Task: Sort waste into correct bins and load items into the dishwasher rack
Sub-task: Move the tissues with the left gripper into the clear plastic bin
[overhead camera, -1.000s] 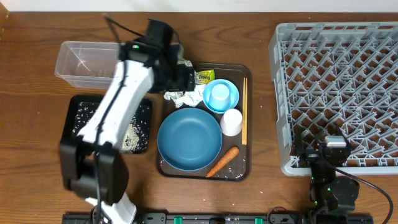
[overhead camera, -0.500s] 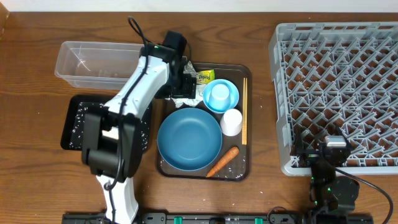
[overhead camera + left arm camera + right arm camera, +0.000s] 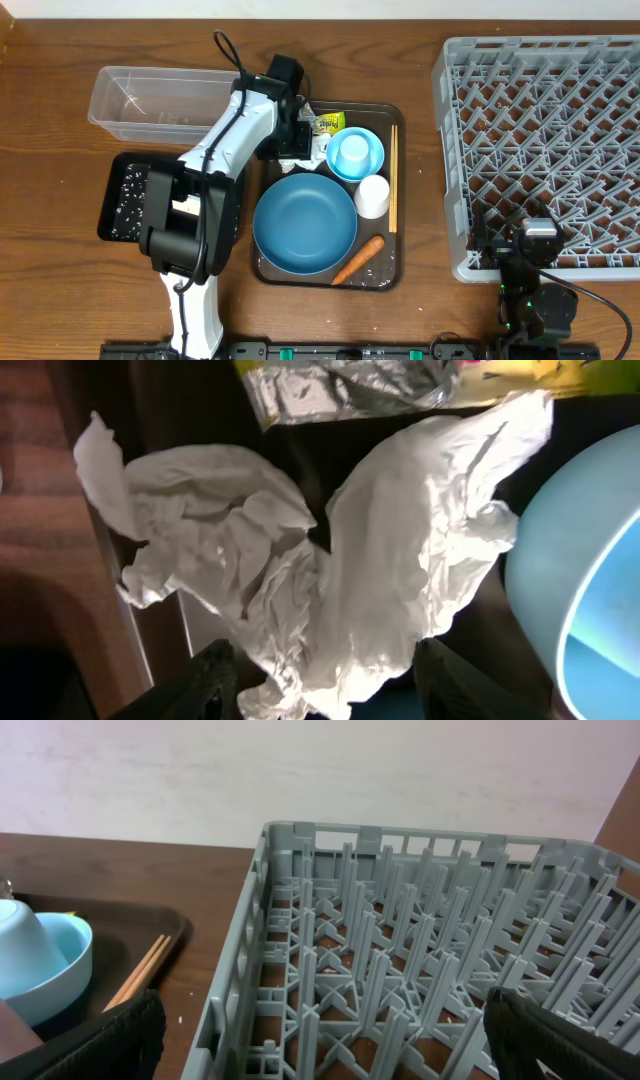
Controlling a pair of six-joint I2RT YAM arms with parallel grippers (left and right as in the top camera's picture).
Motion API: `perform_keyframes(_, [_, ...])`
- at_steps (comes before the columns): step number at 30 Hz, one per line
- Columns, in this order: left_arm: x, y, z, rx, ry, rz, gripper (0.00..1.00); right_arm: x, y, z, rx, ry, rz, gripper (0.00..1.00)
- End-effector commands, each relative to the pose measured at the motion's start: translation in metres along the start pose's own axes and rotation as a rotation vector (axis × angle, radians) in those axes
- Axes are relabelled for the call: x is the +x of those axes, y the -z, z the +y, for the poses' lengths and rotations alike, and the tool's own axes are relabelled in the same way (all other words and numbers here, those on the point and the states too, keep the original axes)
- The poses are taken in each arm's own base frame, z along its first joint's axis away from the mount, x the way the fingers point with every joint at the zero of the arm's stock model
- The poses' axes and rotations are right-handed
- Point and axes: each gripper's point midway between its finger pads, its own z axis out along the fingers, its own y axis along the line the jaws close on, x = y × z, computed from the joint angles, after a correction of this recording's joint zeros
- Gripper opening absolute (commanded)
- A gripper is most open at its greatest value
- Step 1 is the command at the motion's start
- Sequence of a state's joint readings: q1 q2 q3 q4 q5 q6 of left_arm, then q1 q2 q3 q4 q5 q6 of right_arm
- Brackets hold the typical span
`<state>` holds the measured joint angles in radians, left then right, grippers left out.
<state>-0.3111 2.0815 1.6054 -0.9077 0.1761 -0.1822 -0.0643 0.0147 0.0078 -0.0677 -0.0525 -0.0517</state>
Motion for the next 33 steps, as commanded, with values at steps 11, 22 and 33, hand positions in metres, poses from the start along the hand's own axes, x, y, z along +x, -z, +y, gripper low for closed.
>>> perform_keyframes(11, [0.012,-0.014,-0.006,-0.016,-0.027,0.024,0.41,0.0,0.0,0.0,-0.002,-0.013,-0.001,0.99])
perform_keyframes(22, [0.006,0.037,-0.015,0.015,-0.012,-0.082,0.18,0.0,0.0,0.0,-0.003,-0.013,-0.001,0.99])
perform_keyframes(33, [0.01,0.062,-0.018,0.03,0.013,-0.117,0.07,0.0,0.0,0.0,-0.002,-0.013,-0.001,0.99])
